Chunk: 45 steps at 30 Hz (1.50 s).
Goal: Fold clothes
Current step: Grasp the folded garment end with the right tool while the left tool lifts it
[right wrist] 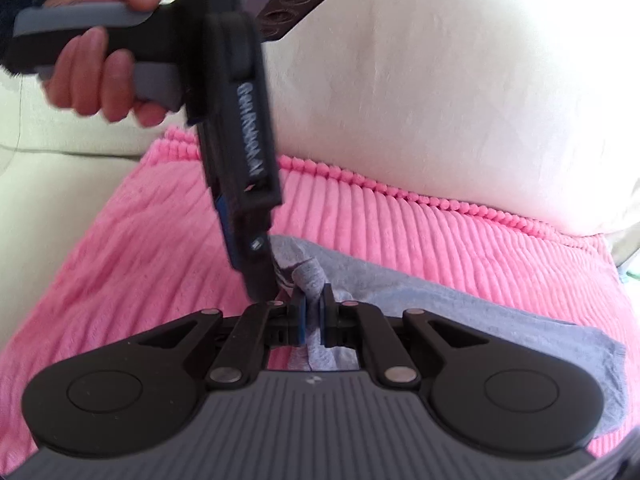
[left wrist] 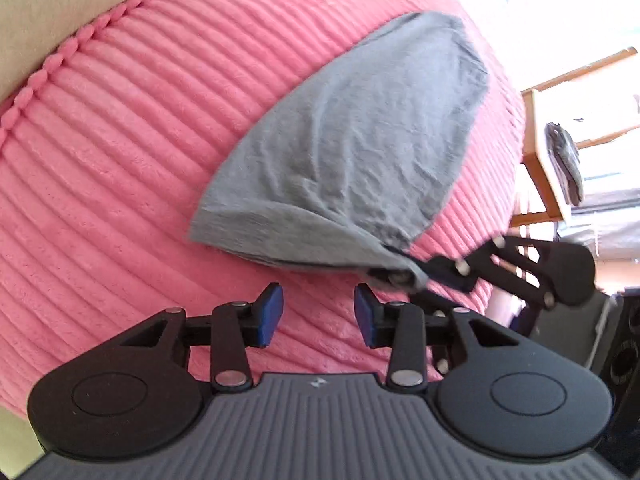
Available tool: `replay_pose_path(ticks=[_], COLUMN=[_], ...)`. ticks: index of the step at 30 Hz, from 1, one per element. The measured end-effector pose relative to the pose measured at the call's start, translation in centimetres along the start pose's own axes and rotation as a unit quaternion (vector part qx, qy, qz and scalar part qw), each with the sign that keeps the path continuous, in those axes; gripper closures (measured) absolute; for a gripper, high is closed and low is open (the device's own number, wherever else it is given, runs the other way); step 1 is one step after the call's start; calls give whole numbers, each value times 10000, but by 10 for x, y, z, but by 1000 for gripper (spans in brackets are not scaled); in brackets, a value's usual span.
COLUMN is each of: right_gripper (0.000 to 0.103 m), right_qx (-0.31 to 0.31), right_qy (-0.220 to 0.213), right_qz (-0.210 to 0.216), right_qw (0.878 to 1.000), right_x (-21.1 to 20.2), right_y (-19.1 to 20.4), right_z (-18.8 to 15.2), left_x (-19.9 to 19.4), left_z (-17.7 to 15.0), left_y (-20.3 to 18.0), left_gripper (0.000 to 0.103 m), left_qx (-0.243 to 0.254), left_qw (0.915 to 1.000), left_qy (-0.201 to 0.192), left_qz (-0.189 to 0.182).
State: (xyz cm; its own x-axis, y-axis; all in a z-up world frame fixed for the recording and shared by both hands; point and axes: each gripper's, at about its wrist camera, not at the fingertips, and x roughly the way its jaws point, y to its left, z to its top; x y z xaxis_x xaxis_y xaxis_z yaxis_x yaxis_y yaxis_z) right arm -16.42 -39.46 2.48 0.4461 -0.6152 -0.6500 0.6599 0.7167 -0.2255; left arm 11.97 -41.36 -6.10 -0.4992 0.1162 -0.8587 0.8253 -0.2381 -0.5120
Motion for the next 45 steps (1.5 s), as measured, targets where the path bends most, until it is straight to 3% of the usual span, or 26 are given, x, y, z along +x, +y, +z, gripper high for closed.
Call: replay_pose_path(ticks=[4, 11, 17, 20, 22, 24, 28, 32, 36, 39, 41, 43, 44, 45], right_gripper=[99, 99, 99, 99, 99, 99, 99, 99, 99, 99, 99, 98, 96, 86], right_qx=[-7, 28, 12, 76, 67, 77, 87, 74, 25, 47, 21, -40, -79, -198], right_qy=[-92, -26, -48, -65, -13, 49, 40, 46, 40, 11, 34, 171, 255, 406], right_qz=[-33, -73, -50, -48, -76, -59, -46, -4, -12, -49, -127, -212, -271, -388], right_qw=[10000, 10000, 10000, 9999, 9999, 9999, 9999, 10000, 10000, 10000, 9999, 9996, 9993, 9982], right_x=[-3, 27, 15, 17, 30, 36, 36, 36, 29, 24, -1, 6, 9, 14], right_y=[7, -3, 0, 2, 8, 10, 13, 17, 19, 18, 4, 7, 9, 14], right_z=[-3, -2, -1, 1, -1, -4, -6, -5, -3, -3, -9, -11, -12, -15], left_x=[20, 17, 32, 40, 36, 31, 35, 47, 60, 60, 60, 54, 53, 51], left_z=[-6, -28, -37, -50, -57, -62, -66, -67, -61, -70, -66, -55, -50, -44], left_y=[18, 50, 57, 56, 57, 56, 62, 64, 58, 68, 69, 63, 58, 51], left_gripper=[58, 57, 57, 57, 57, 57, 57, 57, 57, 57, 67, 87, 90, 90], left_qx=[-927, -2080, -2927, -3401, -3516, -3570, -3788, -3999, -3991, -4080, -4117, -3930, -3774, -3568], left_qw=[9940, 9702, 9404, 9152, 9043, 8988, 8915, 8779, 8787, 8726, 8720, 8873, 8974, 9097], left_qy=[111, -517, -807, -1145, -1429, -1648, -1713, -1797, -1811, -1895, -1950, -1984, -1966, -1926], left_qz=[-576, -1133, -1529, -1834, -1955, -1940, -1801, -1924, -1894, -1903, -1791, -1376, -1162, -894])
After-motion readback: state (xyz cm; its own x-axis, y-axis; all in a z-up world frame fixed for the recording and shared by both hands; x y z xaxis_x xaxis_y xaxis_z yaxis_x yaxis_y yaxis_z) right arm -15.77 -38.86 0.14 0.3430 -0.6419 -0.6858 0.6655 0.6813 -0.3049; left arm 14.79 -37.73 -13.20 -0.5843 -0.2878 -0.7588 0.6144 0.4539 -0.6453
